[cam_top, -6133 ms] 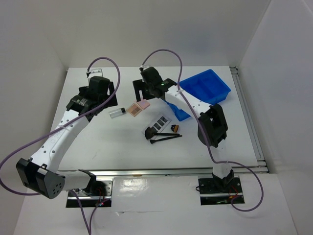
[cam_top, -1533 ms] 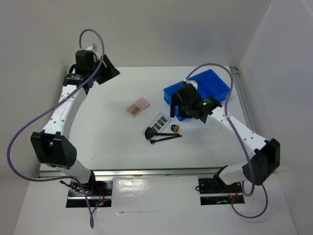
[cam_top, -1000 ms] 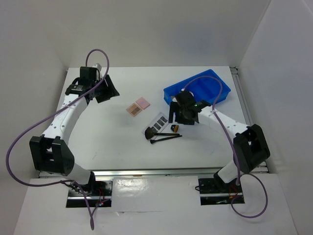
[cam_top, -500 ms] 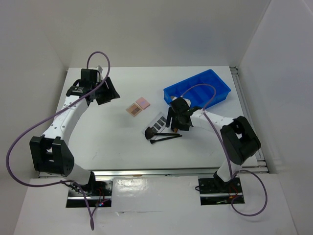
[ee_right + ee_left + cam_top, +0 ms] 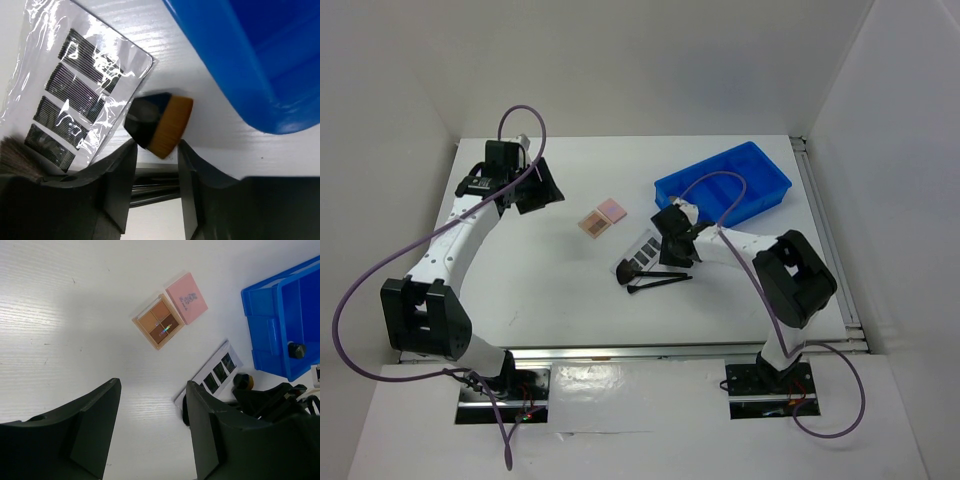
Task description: Organize the makeup
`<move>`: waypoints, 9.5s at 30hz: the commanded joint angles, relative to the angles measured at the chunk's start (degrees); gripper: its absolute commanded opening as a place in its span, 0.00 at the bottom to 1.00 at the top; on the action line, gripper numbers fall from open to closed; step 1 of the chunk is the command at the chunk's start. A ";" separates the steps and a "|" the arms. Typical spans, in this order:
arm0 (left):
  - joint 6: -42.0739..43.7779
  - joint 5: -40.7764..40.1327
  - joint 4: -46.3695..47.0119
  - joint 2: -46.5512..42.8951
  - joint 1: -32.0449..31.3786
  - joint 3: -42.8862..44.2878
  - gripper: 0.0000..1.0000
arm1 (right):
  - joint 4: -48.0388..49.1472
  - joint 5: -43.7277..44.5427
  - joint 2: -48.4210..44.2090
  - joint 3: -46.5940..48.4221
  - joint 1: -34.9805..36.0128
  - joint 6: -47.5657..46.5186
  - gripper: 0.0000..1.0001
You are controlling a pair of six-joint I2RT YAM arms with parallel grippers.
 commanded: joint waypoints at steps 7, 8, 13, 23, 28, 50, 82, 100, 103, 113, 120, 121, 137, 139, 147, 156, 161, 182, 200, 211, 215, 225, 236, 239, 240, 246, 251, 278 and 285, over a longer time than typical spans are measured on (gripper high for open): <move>1.51 -1.57 0.18 -1.69 0.11 1.07 0.68 | -3.06 3.26 -6.83 7.76 3.22 -4.82 0.34; 1.51 -1.57 0.17 -1.69 0.11 1.08 0.68 | -3.07 2.65 -8.58 8.38 3.22 -4.83 0.34; 1.51 -1.57 -0.36 -1.69 0.11 2.31 0.68 | -5.17 1.41 -10.80 11.28 3.22 -7.46 0.39; 2.13 -2.71 -0.88 -2.74 0.11 2.31 0.68 | -3.25 2.64 -1.22 12.34 3.22 -23.52 0.75; 2.13 -2.72 -0.88 -2.75 0.11 1.69 0.68 | -1.75 0.53 -1.22 10.94 2.69 -29.17 0.80; 2.13 -3.77 -1.41 -2.22 0.11 1.16 0.68 | 9.75 -9.39 3.62 2.94 -3.20 -39.01 0.71; 2.13 -4.82 -2.55 -2.92 0.11 3.45 0.68 | -0.87 -5.45 -5.61 16.73 -3.11 -30.68 0.43; 3.18 -5.97 -3.70 -4.24 0.11 5.29 0.69 | -5.00 -7.54 15.65 39.83 -22.35 -22.05 0.43; 3.18 -5.97 -4.22 -3.71 0.11 5.30 0.69 | -5.00 -8.08 19.35 41.78 -23.59 -21.53 0.43; 3.71 -4.91 -4.22 -3.71 0.11 5.30 0.69 | -5.53 -8.61 21.91 46.18 -25.08 -20.55 0.84; 3.18 -3.86 -4.22 -3.71 0.11 5.30 0.69 | -2.73 -6.59 9.02 36.03 -22.71 -21.09 0.72; 3.18 -3.86 -4.22 -3.71 0.11 5.30 0.69 | -1.85 -6.58 6.54 33.55 -21.84 -21.61 0.64; 4.77 -6.14 -4.93 -5.38 0.11 5.82 0.69 | 5.11 -11.95 -15.64 -4.62 6.37 -34.97 0.69; 4.24 -6.14 -4.93 -5.38 0.11 5.30 0.69 | 5.10 -11.33 -12.56 -3.83 6.91 -35.85 0.69; 4.24 -5.62 -4.93 -5.91 0.11 4.77 0.69 | 8.27 -12.65 -5.44 -3.30 7.44 -39.98 0.66; 4.24 -5.62 -4.93 -5.91 0.11 4.24 0.69 | 14.51 -10.01 -2.36 -3.83 6.39 -40.51 0.58; 4.24 -5.62 -4.93 -5.91 0.11 4.24 0.69 | 15.03 -10.01 -0.16 -3.83 5.86 -40.51 0.51; 3.71 -5.09 -3.87 -5.38 0.11 3.71 0.69 | 8.45 -14.41 -8.08 -1.45 5.06 -38.23 0.35; 3.71 -5.09 -3.87 -5.38 0.11 3.19 0.69 | 8.80 -11.07 1.70 3.38 6.12 -36.12 0.28; 3.71 -4.56 -3.34 -5.38 0.11 3.19 0.69 | 2.91 -4.57 -12.90 13.30 4.37 -41.38 0.17; 3.71 -4.56 -3.34 -5.38 0.11 2.66 0.69 | 5.26 -2.19 -12.90 16.03 -1.16 -44.55 0.17; 3.71 -4.56 -3.34 -4.85 0.11 3.71 0.69 | 10.98 -3.16 -2.38 19.11 -16.46 -49.74 0.17; 3.71 -5.09 -3.34 -3.71 0.11 4.77 0.69 | 12.22 -7.02 6.69 20.96 -23.15 -51.41 0.17; 3.71 -5.09 -3.95 -3.71 0.11 4.77 0.69 | 12.22 -8.42 7.40 20.44 -23.68 -50.89 0.17; 3.71 -5.09 -3.96 -3.71 0.11 4.77 0.69 | 12.22 -8.43 7.40 20.43 -23.68 -50.88 0.17; 3.71 -5.09 -3.96 -4.24 0.11 4.77 0.69 | 11.69 -9.05 6.70 20.43 -23.07 -49.13 0.49; 3.71 -5.09 -3.96 -4.77 0.11 4.77 0.69 | 9.94 -7.29 3.71 22.45 -22.44 -48.60 0.71; 3.18 -5.09 -1.76 -7.05 0.11 2.04 0.73 | 7.64 -11.00 -24.24 -5.75 5.50 -29.97 0.81; 3.18 -4.56 -1.76 -7.58 0.11 1.52 0.76 | 13.63 -10.63 -22.49 -9.37 8.22 -30.05 0.87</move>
